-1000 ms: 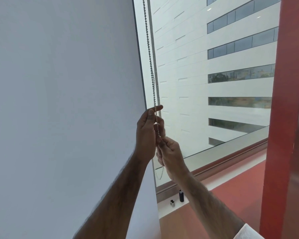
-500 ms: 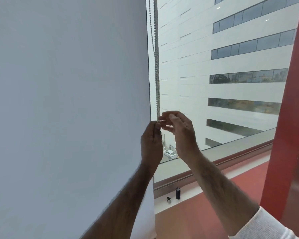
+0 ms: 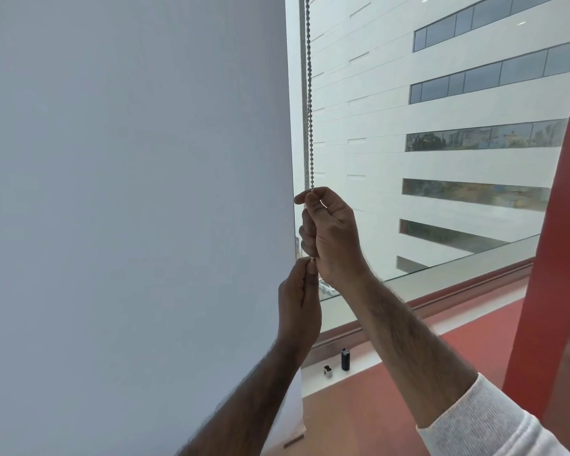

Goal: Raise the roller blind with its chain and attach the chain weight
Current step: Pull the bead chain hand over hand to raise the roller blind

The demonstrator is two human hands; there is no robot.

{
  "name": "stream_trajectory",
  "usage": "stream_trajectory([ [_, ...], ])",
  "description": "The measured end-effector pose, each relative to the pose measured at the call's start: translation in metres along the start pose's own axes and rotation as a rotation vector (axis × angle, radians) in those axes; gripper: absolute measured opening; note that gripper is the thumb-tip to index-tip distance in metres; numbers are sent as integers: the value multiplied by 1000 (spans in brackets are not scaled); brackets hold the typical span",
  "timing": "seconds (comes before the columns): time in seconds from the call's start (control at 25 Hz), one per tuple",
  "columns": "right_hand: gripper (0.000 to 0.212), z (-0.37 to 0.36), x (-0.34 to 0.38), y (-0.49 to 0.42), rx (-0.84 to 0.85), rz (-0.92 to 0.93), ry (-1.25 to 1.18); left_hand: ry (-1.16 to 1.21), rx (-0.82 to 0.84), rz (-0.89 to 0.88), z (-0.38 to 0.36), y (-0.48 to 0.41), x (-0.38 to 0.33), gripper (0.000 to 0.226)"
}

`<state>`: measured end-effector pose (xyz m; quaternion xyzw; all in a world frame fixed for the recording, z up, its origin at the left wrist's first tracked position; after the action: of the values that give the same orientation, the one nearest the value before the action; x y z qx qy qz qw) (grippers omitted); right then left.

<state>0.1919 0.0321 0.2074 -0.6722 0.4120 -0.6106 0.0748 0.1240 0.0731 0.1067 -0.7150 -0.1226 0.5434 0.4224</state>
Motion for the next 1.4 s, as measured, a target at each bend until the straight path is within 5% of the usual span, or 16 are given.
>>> stream_trajectory([
  [0.32, 24, 29, -25, 37, -114, 54, 113, 108, -142, 82, 27, -26, -11, 25],
  [0.56, 25, 40, -70, 64, -98, -57, 122, 494, 196, 259, -12, -59, -48, 27],
  [0.68, 28, 41, -68, 65, -79, -47, 126, 544, 238, 273, -29, -60, -53, 32],
  [0.92, 32, 54, -67, 67, -61, -13, 296, 316, 121, 92, -22, -67, -62, 32],
  [1.12, 30, 76, -55, 57, -232, 2, 453, 160, 53, -18, 7, -65, -50, 29],
  [1.4, 24, 24, -18, 25, -60, -14, 106, 96, 91, 107, 5, -9, 10, 26],
])
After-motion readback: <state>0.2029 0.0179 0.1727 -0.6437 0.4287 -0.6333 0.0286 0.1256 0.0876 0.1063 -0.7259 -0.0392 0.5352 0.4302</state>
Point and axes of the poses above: each hand's wrist, its own y-axis away from the middle knuckle, its own z-axis out of the back of the hand, x = y × z, the point moved 10 cm from there along -y, towards the middle knuckle, and after that the axes turned 6 degrees about y, right-handed, at the moved point
